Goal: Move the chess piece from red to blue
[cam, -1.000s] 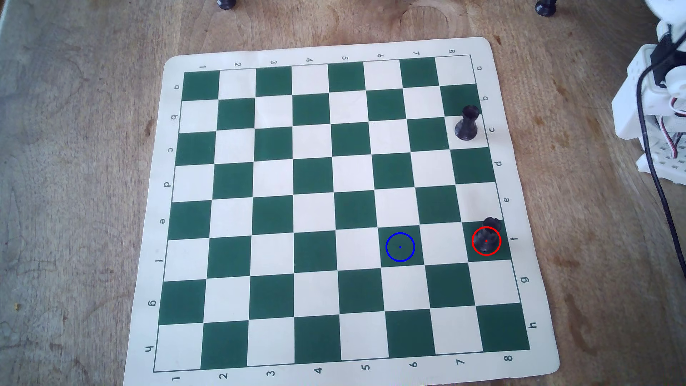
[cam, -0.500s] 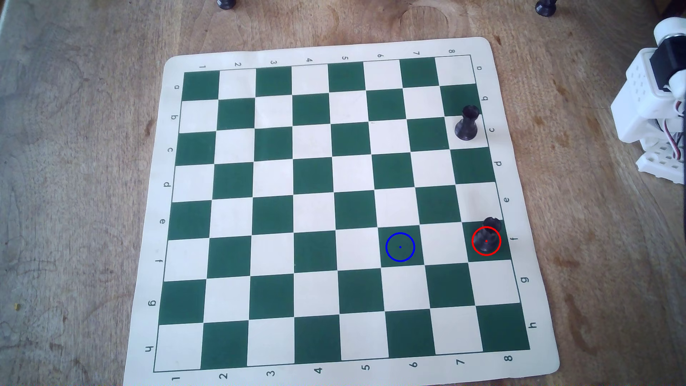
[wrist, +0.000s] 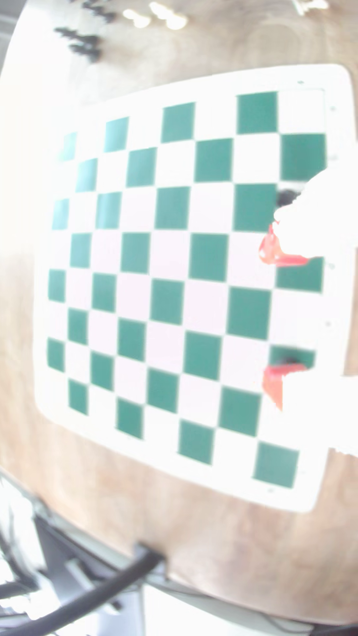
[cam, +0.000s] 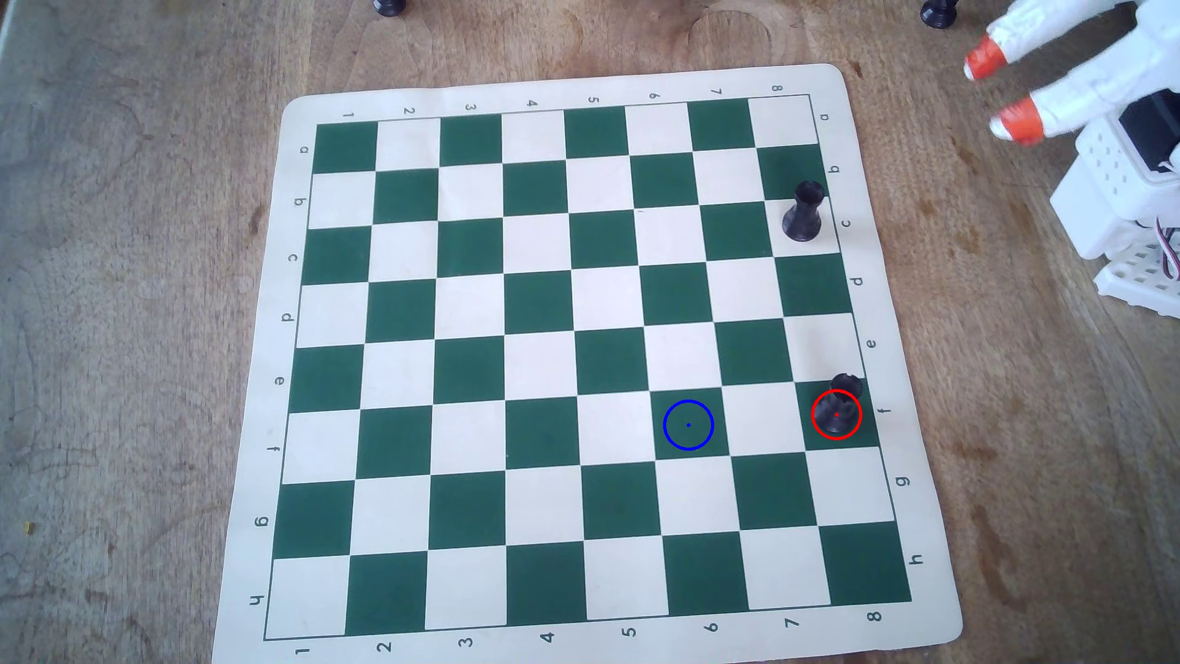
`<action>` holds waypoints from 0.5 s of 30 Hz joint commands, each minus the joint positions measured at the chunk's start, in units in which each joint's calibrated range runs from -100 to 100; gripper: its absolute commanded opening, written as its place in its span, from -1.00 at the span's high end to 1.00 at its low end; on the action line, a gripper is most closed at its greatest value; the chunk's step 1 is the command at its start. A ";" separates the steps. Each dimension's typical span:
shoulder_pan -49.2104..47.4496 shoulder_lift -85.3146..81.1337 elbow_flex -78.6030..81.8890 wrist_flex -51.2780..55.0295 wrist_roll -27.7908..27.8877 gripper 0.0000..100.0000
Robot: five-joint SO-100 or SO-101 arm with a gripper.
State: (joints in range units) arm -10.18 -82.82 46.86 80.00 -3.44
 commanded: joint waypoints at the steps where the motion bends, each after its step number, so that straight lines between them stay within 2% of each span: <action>1: -2.92 2.18 -2.62 5.59 -0.88 0.53; 10: -4.88 0.57 2.46 14.10 -1.86 0.49; 14: -7.62 -2.75 15.70 6.40 -4.15 0.52; 15: -9.96 -2.91 21.14 1.33 -5.52 0.52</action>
State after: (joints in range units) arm -16.74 -85.00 58.34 89.88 -6.86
